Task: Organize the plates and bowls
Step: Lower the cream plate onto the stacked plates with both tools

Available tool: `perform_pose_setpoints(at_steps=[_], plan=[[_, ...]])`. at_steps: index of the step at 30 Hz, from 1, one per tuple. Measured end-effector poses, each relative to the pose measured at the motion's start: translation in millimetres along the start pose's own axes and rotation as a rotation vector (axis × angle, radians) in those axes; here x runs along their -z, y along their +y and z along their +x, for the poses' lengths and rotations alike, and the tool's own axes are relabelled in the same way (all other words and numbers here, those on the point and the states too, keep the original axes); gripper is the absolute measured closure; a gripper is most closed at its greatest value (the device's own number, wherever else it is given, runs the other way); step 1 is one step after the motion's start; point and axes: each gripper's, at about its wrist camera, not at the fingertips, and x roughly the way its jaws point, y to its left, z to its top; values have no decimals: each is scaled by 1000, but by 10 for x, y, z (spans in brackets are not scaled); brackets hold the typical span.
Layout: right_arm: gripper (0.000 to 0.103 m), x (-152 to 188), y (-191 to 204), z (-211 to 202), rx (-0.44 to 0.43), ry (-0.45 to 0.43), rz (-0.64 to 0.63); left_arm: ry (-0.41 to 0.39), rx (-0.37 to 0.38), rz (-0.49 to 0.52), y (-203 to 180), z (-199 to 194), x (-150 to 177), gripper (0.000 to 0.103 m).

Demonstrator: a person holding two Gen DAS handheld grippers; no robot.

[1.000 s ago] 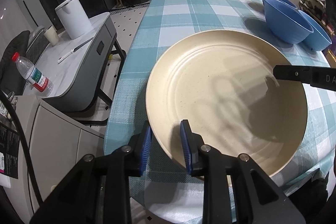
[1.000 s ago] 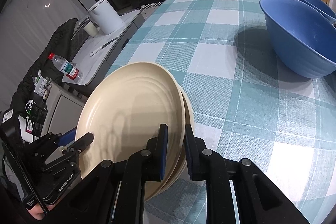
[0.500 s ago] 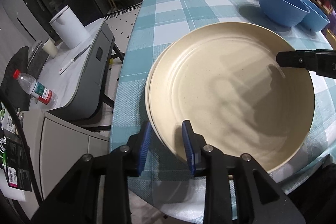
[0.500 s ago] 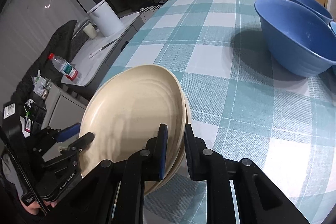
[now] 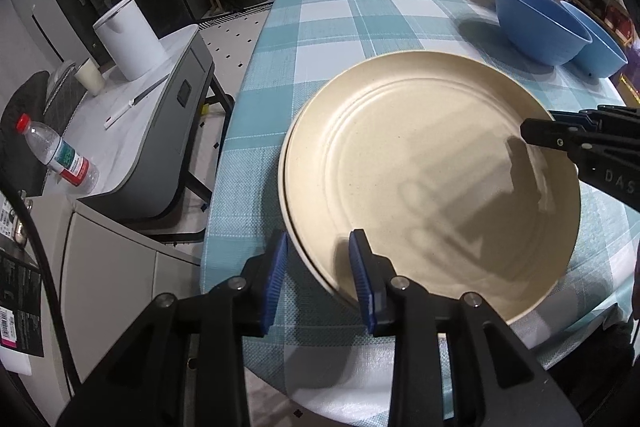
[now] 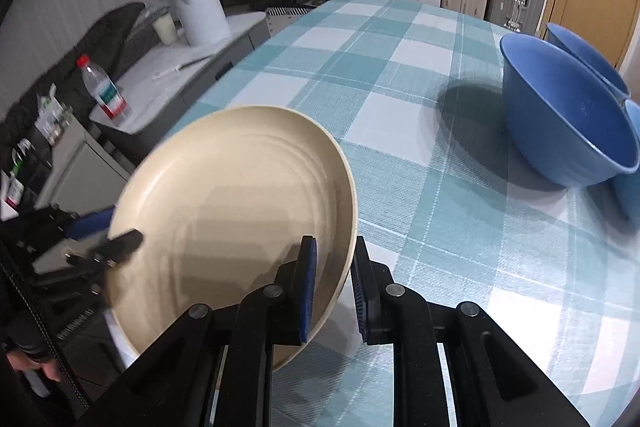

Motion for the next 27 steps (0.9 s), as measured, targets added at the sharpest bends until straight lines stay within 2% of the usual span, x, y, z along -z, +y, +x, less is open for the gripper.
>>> perform_pose_setpoints(at_steps=[4, 6, 10, 12, 16, 20, 27], plan=[[86, 10, -29, -45, 60, -34, -14, -4, 31, -51, 91, -13, 10, 71], [85, -3, -87, -73, 51, -45, 11, 0, 60, -91, 157, -11, 25, 66], [81, 6, -160, -78, 3, -28, 53, -2, 117, -177, 257, -23, 95, 63], [76, 33, -190, -60, -19, -16, 74, -9, 140, -214, 284, -28, 143, 61], [74, 96, -242, 23, -90, 16, 129, -3, 172, -245, 271, -17, 172, 60], [73, 133, -277, 113, -178, 54, 189, 29, 255, -274, 219, 47, 193, 60], [73, 166, -268, 179, -256, 79, 244, 25, 260, -280, 109, 52, 171, 57]])
